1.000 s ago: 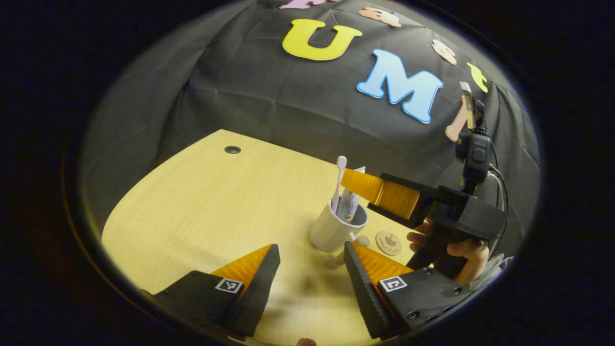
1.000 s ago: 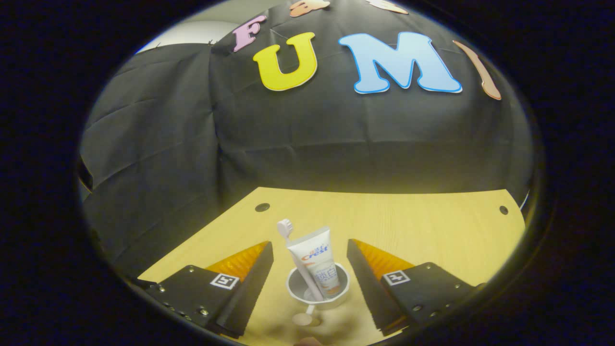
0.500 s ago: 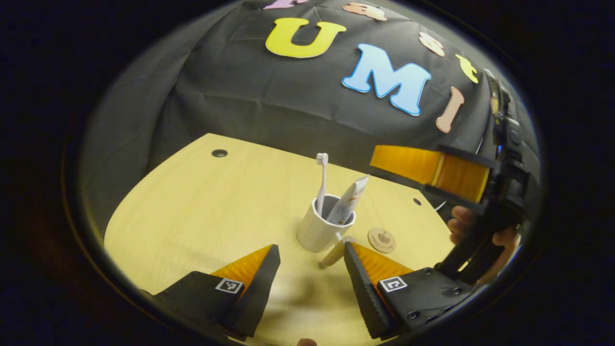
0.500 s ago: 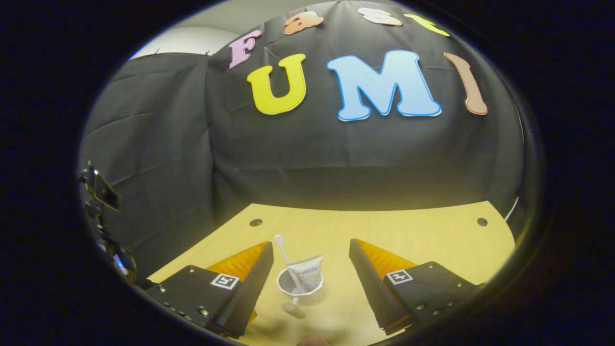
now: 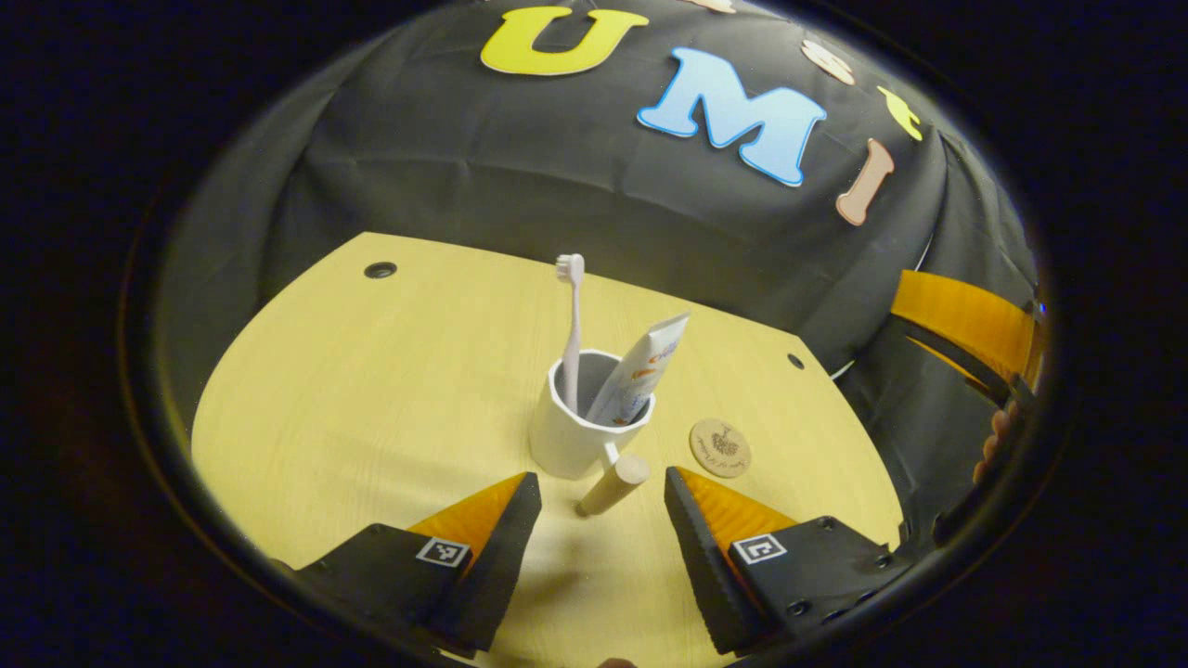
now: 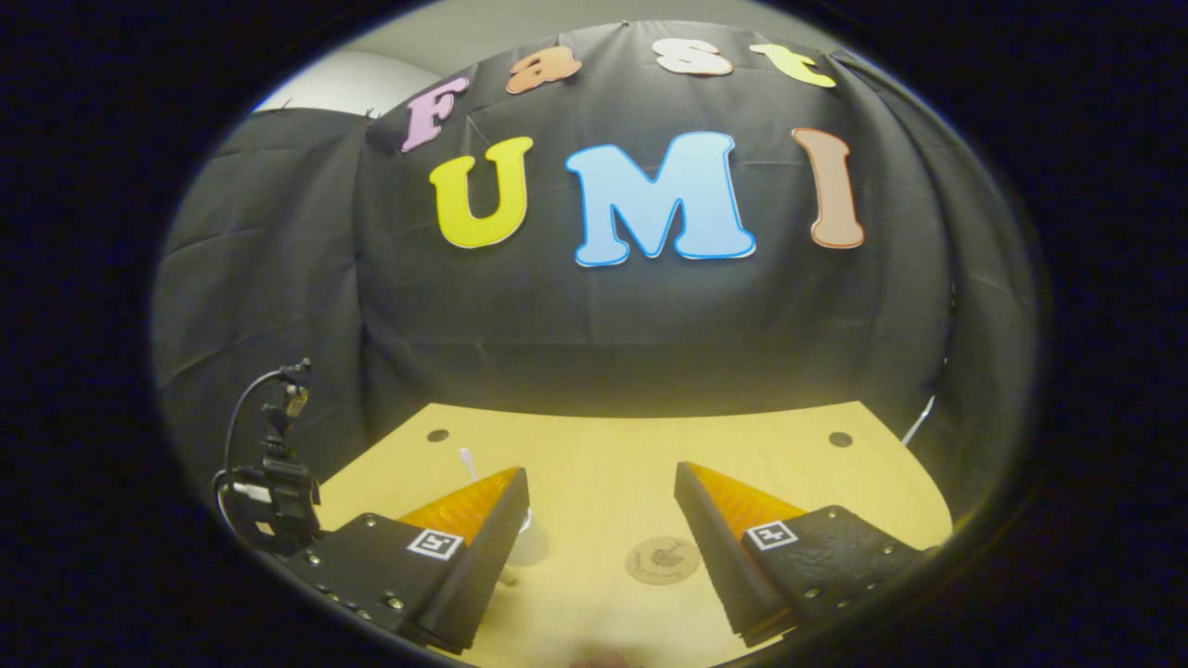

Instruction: Put the toothbrush and toothpaste on the desktop into the cup, then pick up the cup and place it on the coaster on the desktop.

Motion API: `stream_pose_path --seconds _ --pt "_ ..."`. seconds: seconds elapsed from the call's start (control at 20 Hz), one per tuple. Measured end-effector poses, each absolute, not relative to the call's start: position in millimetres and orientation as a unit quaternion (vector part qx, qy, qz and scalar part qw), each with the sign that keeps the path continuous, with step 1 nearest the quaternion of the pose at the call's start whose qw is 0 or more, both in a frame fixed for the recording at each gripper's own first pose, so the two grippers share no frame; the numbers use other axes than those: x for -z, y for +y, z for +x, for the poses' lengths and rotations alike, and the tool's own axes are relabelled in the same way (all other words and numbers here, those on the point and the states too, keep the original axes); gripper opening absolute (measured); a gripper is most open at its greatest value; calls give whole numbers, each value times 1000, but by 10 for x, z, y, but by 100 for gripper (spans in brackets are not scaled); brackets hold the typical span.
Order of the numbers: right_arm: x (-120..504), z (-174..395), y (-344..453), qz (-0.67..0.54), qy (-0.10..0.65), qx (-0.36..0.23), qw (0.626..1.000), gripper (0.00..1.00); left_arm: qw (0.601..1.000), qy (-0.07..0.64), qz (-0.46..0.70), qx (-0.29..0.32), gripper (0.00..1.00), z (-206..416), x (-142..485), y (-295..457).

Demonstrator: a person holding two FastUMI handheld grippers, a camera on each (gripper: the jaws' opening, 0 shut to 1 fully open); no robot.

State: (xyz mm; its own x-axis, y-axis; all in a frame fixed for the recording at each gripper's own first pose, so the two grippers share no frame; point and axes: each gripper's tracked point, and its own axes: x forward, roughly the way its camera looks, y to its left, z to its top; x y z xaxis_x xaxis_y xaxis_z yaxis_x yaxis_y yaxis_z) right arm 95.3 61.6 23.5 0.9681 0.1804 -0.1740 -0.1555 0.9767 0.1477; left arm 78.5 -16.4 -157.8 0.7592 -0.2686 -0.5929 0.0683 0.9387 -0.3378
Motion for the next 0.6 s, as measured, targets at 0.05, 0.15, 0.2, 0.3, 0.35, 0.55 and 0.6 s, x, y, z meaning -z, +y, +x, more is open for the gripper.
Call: stream_pose_path --seconds 0.05,0.15,0.2,0.3,0.35,0.55,0.6 --pt "-203 915 570 65 98 -81 990 95 922 344 -153 96 87 809 1603 -221" --pt "-132 854 482 63 108 -76 989 95 913 361 -160 100 87 862 1648 -328" --pt "-96 827 446 64 114 -74 989 95 910 368 -162 99 87 893 1679 -349" --pt "-35 774 391 70 123 -72 987 95 904 387 -159 94 82 963 1758 -378" --pt "0 743 370 72 128 -72 987 95 901 396 -155 89 87 999 1800 -373" --pt "186 695 261 81 149 -70 983 95 881 444 -146 73 89 1083 1978 -369" --pt "245 702 224 82 156 -69 982 95 876 453 -150 68 86 1115 2002 -372"
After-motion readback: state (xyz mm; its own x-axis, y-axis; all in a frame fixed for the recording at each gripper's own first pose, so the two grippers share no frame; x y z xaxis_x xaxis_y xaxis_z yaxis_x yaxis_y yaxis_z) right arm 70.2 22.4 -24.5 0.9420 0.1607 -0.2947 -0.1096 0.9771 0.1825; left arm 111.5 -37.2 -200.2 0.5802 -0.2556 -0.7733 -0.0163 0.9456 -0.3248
